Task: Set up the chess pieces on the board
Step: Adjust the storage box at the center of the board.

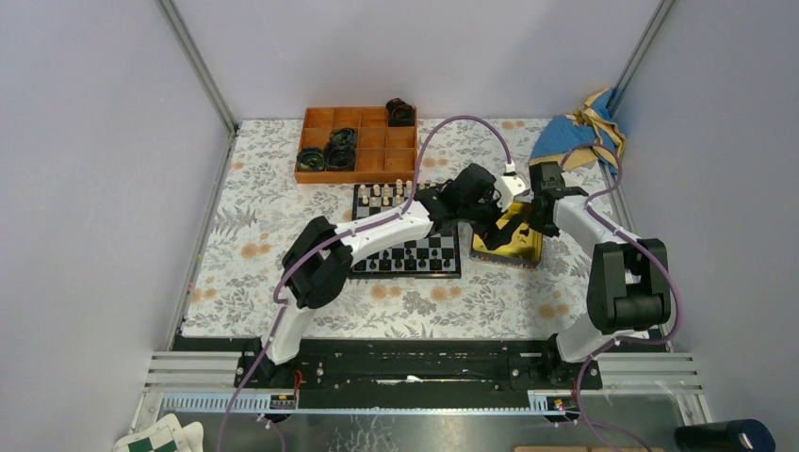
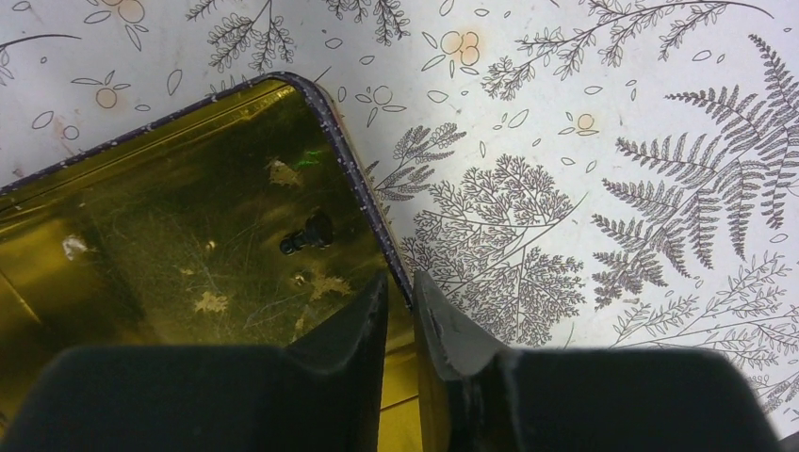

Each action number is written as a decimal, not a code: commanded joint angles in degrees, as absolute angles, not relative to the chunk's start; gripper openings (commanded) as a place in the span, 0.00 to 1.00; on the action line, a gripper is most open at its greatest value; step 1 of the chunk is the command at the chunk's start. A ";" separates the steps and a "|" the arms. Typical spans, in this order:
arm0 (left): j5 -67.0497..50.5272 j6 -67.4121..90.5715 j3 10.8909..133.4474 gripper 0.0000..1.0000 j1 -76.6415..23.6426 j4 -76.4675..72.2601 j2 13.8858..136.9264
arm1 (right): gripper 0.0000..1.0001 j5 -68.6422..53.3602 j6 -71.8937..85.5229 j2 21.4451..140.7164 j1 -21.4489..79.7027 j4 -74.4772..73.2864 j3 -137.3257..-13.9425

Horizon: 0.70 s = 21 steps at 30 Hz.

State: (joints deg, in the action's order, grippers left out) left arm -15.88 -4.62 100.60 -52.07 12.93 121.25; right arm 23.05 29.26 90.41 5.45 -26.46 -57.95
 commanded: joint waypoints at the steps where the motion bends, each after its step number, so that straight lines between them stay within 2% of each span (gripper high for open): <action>1: -18.50 -6.16 102.70 0.99 -51.75 7.00 122.89 | 0.20 24.13 28.47 91.46 4.99 -26.72 -60.41; 14: -24.29 -4.86 100.55 0.99 -49.67 0.89 124.98 | 0.11 24.64 24.40 92.80 4.87 -25.44 -61.70; 21: -25.56 -3.80 100.41 0.99 -49.52 -1.64 126.35 | 0.11 22.40 20.45 94.83 4.89 -27.40 -64.85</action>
